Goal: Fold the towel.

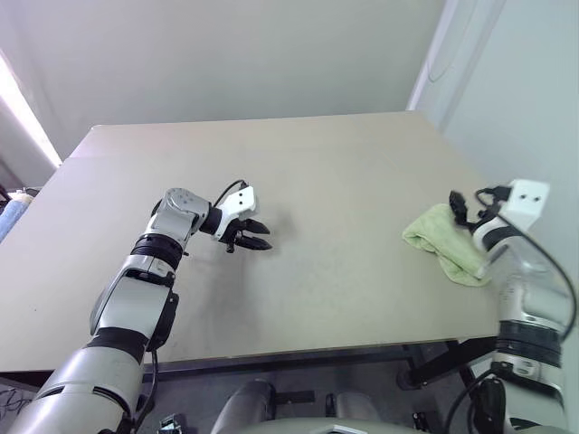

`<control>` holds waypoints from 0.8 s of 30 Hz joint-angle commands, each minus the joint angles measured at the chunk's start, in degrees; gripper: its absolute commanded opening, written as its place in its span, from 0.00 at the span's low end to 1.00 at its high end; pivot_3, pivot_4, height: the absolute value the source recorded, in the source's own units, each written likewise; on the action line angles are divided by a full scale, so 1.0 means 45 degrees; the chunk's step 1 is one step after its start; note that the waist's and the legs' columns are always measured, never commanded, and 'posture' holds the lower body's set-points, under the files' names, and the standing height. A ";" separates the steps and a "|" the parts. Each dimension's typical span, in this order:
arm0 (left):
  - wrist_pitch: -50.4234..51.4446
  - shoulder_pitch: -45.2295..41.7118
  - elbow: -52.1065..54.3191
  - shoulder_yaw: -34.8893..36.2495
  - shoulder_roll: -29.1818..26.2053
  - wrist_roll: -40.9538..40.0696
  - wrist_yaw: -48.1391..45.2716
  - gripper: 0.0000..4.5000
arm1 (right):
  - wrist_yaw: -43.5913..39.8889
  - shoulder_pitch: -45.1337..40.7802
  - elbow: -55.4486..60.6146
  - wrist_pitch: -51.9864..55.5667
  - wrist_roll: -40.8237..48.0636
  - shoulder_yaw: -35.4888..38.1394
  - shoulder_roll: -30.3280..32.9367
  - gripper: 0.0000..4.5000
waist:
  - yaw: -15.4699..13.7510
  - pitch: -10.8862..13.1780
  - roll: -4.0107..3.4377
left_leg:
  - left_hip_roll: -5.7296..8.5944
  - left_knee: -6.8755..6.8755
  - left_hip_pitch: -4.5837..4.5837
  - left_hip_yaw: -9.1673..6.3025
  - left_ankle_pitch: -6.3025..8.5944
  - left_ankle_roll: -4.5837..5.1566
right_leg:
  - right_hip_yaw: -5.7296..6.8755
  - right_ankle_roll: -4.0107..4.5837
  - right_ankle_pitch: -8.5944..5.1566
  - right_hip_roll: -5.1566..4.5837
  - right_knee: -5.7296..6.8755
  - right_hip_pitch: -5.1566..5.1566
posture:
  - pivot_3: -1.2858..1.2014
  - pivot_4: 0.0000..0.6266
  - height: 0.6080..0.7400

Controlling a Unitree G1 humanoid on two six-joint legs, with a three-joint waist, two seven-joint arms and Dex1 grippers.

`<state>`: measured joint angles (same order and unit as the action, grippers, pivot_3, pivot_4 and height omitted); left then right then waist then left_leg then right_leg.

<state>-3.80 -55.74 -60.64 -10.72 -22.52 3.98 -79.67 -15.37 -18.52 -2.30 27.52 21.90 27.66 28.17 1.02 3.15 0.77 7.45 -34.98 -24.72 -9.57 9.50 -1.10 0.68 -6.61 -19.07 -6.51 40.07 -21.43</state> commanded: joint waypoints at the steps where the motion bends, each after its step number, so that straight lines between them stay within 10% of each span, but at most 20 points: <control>1: 0.0192 -0.0366 0.0314 0.0714 -0.0079 -0.0756 -0.0089 0.48 | -0.1407 0.0721 0.2209 0.1006 0.1489 0.0127 0.0545 1.00 | 0.0006 0.0001 0.0003 | -0.0001 -0.0004 -0.0001 -0.0001 0.0001 0.0001 | 0.0002 -0.0002 -0.0001 0.0001 0.0000 0.0002 | 0.52 0.00 0.65; 9: 0.1175 0.0018 0.0655 0.2228 -0.0098 -0.2332 0.0310 0.48 | -0.4095 0.4070 0.6252 0.2816 0.4180 -0.1031 0.0908 1.00 | 0.0024 0.0003 0.0001 | -0.0012 -0.0021 -0.0002 0.0005 0.0005 -0.0004 | 0.0000 -0.0003 -0.0005 -0.0002 -0.0002 0.0007 | 0.52 0.00 0.65; 24: 0.0704 0.1880 0.2559 0.2911 -0.1042 -0.3417 -0.1019 0.48 | -0.5934 0.4172 0.8166 0.2486 0.3782 -0.4607 0.2200 1.00 | -0.0062 0.0001 -0.0002 | -0.0014 -0.0003 -0.0010 0.0008 0.0048 0.0005 | 0.0012 0.0044 -0.0022 -0.0008 -0.0152 0.0013 | 0.52 0.00 0.65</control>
<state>0.38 -47.64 -51.79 1.24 -26.81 -9.91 -84.49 -41.10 1.24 31.86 39.91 39.39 7.88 37.55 0.74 3.15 0.76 7.39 -34.98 -24.78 -9.53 9.73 -1.06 0.73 -6.42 -19.17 -6.56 39.33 -21.37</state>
